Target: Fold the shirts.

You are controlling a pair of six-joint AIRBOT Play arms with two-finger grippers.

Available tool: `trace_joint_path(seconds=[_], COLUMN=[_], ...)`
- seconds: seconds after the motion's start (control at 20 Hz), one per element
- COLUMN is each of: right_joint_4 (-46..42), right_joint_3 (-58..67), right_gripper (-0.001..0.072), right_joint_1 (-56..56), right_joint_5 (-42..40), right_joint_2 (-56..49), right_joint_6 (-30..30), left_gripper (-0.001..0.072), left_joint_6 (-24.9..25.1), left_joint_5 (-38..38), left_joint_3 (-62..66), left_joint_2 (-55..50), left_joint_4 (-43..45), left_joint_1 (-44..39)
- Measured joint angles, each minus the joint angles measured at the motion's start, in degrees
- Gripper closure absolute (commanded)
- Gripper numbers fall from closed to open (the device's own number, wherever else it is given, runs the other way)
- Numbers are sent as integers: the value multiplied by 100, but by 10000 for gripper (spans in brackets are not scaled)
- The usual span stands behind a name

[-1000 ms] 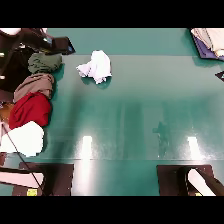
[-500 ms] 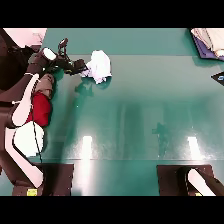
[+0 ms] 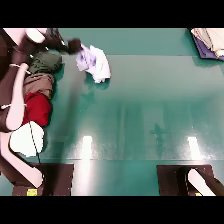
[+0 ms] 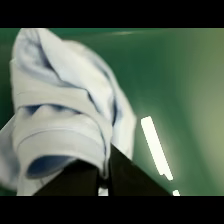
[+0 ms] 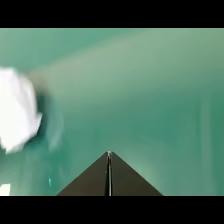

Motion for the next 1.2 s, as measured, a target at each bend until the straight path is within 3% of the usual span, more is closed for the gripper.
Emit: trace_joint_path(seconds=[0.25,0.65,0.75,0.9,1.0,1.2], right_joint_4=[9,4,2,0,-9,-31], right_joint_3=[1099,1694,1718,1735,1740,1740], right_gripper=[698,698,698,698,698,698], right_joint_1=[0,0,0,0,0,0], right_joint_5=[-299,-315,-249,-195,-142,0], right_joint_2=[2,4,4,4,4,4], right_joint_6=[-74,-103,-103,-103,-103,-129], left_gripper=[684,684,684,683,683,671], left_joint_6=[986,1349,1325,909,612,304], left_joint_5=[-343,-387,-437,-815,-1158,-1744], left_joint_3=[380,310,2,-675,-1283,-2874], left_joint_2=[1633,2846,2889,2924,2924,2938], left_joint_4=[-1241,-1659,-1447,-466,229,809], left_joint_1=[-295,-1600,-1696,-1578,-1320,-745])
